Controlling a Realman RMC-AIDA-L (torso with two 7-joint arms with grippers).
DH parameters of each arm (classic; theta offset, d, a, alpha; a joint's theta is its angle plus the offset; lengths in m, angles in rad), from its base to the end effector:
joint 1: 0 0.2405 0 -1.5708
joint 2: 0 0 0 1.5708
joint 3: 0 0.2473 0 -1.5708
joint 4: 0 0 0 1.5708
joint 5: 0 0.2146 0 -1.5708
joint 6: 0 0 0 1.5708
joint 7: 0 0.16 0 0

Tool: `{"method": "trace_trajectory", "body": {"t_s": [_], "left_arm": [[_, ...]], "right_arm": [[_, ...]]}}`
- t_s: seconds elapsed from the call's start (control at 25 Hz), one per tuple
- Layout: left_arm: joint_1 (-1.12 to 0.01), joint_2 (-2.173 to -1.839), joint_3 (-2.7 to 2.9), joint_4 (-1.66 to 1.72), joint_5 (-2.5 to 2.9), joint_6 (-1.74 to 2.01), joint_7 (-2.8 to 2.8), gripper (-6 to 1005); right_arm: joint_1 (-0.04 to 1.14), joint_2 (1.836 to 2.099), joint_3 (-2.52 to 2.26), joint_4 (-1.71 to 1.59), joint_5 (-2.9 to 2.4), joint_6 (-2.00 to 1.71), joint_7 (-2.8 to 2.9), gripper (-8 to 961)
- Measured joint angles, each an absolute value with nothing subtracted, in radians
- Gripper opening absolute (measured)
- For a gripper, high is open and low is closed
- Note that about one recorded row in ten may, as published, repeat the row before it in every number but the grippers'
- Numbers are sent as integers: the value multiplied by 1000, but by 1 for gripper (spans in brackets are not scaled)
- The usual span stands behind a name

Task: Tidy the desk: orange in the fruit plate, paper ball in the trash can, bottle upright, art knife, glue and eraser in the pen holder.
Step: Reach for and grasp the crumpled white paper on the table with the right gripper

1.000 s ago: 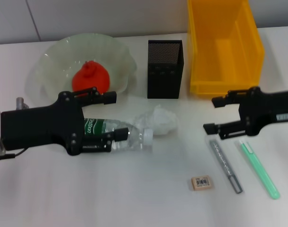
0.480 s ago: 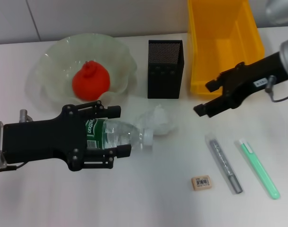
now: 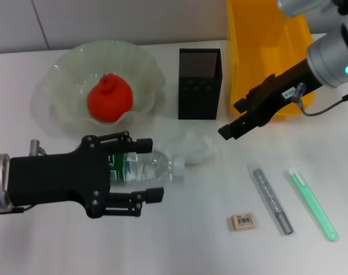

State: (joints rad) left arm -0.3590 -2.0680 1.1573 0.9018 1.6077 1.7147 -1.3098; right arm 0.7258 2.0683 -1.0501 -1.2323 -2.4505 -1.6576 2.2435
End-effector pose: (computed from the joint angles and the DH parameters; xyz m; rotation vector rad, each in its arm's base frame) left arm -0.1972 0.2854 -0.0119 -2.9442 -0.1629 -0.9387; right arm 0.1584 0.3804 0.0229 -2.7870 0.7813 -0.1844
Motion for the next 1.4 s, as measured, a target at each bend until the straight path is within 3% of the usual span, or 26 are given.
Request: {"method": "trace_trajectory", "body": {"t_s": [1.4], "left_arm": [[-358, -2069, 1191, 900, 1608, 1710, -1308, 818]], "right_arm": [[813, 2080, -1252, -938, -2438, -1331, 2170, 770]]}}
